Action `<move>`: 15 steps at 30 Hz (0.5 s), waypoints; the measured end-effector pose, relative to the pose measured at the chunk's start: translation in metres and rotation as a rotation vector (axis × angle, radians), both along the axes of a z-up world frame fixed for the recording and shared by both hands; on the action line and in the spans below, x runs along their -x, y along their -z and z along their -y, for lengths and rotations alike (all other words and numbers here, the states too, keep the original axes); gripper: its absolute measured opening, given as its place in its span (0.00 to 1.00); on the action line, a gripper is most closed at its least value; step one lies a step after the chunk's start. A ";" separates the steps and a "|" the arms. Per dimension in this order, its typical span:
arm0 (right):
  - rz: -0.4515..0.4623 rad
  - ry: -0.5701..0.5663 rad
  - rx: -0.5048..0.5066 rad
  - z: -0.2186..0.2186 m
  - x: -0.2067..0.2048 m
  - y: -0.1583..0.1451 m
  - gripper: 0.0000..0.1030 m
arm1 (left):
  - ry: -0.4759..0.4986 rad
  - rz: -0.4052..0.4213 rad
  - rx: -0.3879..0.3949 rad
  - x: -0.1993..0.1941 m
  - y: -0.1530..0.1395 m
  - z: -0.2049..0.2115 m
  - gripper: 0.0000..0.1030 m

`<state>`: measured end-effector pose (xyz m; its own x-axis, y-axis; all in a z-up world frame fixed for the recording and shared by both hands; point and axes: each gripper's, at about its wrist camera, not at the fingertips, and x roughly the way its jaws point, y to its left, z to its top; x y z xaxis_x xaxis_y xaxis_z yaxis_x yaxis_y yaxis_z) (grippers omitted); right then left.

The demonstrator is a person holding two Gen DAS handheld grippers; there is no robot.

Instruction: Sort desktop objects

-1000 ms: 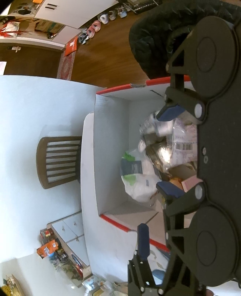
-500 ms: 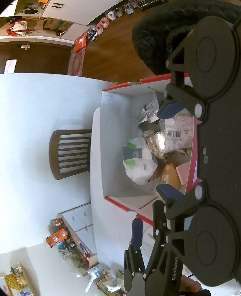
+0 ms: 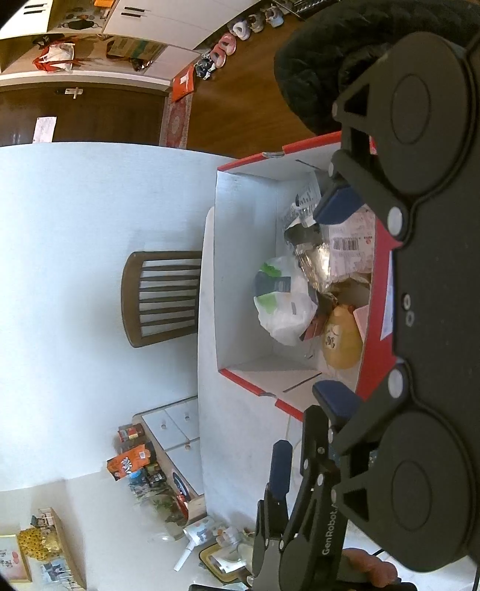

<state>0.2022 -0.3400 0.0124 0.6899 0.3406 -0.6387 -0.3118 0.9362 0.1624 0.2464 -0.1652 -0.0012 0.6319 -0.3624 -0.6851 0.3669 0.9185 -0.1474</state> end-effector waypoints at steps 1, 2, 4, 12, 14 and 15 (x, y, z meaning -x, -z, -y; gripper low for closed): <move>0.003 0.004 -0.005 -0.001 0.002 0.000 0.91 | -0.006 -0.004 0.001 0.001 0.000 -0.001 0.70; 0.007 0.008 -0.008 -0.002 0.003 0.000 0.91 | -0.010 -0.009 0.000 0.003 0.001 -0.002 0.70; 0.020 0.008 -0.002 -0.006 0.006 0.000 0.93 | -0.014 -0.010 0.000 0.005 0.002 -0.004 0.73; 0.067 0.009 0.029 -0.020 0.022 0.000 0.98 | -0.037 -0.019 -0.005 0.012 0.007 -0.008 1.00; 0.075 0.013 0.040 -0.022 0.025 0.000 0.99 | -0.037 -0.015 -0.012 0.014 0.007 -0.009 1.00; 0.078 0.015 0.043 -0.023 0.026 0.000 0.99 | -0.037 -0.014 -0.014 0.016 0.007 -0.009 1.00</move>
